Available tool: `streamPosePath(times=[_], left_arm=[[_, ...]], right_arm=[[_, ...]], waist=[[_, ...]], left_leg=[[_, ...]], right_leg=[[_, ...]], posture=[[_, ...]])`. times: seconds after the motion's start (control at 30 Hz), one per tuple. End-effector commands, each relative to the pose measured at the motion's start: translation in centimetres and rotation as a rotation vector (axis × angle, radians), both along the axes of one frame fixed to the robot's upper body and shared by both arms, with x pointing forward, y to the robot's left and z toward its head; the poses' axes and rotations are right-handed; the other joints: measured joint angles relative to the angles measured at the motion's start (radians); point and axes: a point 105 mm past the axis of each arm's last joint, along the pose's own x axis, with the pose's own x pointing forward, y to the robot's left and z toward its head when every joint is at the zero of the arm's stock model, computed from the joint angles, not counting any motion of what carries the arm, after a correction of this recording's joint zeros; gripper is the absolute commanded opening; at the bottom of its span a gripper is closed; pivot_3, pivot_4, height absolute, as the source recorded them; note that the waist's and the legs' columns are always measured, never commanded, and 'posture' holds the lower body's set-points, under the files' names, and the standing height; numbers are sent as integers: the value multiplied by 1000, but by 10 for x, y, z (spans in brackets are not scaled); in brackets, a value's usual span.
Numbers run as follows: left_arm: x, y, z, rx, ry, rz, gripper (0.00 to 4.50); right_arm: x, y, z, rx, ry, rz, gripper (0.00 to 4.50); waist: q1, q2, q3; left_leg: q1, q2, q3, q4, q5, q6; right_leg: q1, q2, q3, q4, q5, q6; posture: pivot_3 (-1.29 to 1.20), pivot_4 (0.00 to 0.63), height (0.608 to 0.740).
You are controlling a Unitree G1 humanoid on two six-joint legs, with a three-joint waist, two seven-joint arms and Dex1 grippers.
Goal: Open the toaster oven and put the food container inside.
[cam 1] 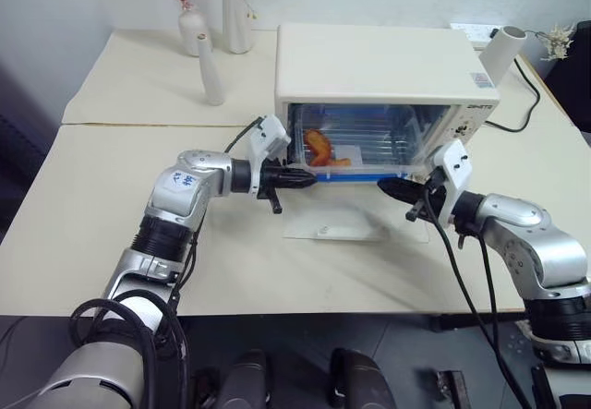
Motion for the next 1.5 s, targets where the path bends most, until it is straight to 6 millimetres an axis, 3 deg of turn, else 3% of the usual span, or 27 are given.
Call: streamPosePath(times=[0.03, 0.2, 0.33, 0.43, 0.6, 0.77, 0.93, 1.13, 1.37, 1.5], left_arm=[[14, -3, 23, -64, -84, 85, 0], [29, -1, 29, -121, -116, 198, 0], [25, 5, 34, -152, -102, 192, 0], [4, 12, 39, -159, -81, 93, 0], [-36, 47, 51, -134, -71, -29, 0], [-67, 78, 68, -118, -64, -113, 1161], [-95, 92, 88, -73, -75, -203, 2702], [-110, 94, 95, -20, -87, -272, 4473], [-112, 94, 94, 52, -143, -285, 4473], [-111, 92, 95, 49, -154, -282, 4473]], right_arm=[[15, 3, 17, 27, -92, -52, 111], [33, 3, 23, 55, -133, -120, 111], [30, 4, 26, 64, -137, -101, 111], [15, 1, 30, 74, -121, -56, 111], [-35, -9, 32, 61, -39, 48, 111], [-89, -21, 21, 29, 82, 94, 85], [-117, -36, -13, 40, 209, -42, 85], [-115, -41, -52, 62, 256, -206, 85], [-87, -42, -79, 129, 239, -354, 85], [-70, -39, -75, 158, 195, -365, 85]], waist=[[0, 0, 0], [0, 0, 0], [-1, 0, 0], [-4, 0, 0], [-4, 1, 0], [4, 1, 0], [3, 0, 0], [0, 0, 0], [-2, 1, 0], [-2, 1, 0]], left_leg=[[0, 0, 0, 0, 0, 0], [0, 0, 0, 0, 0, 0], [0, 0, -1, 0, 0, -1], [0, 0, -1, 0, 1, -1], [-1, 1, -2, -3, 0, -1], [0, 1, -5, -1, 0, -1], [2, 1, -8, -1, 0, -1], [3, 1, -8, -2, 0, -1], [3, 1, -7, -2, 0, -1], [3, 1, -7, -2, 0, -1]], right_leg=[[0, 0, 0, 0, 0, 0], [0, 0, 0, 0, 0, 0], [0, 0, -1, 0, 0, 0], [0, 0, -1, 1, 0, 0], [-1, 0, -2, -1, 0, 0], [3, 0, -4, -1, 0, 0], [4, 0, -3, -1, 0, 0], [3, 0, 0, 0, 0, 0], [1, 1, 3, 1, 0, 0], [0, 1, 3, 1, 0, 0]], posture=[[0, 150, 740], [0, 150, 740], [0, 150, 740], [0, 150, 740], [0, 150, 740], [0, 150, 740], [0, 150, 740], [0, 150, 740], [0, 150, 740], [0, 150, 740]])
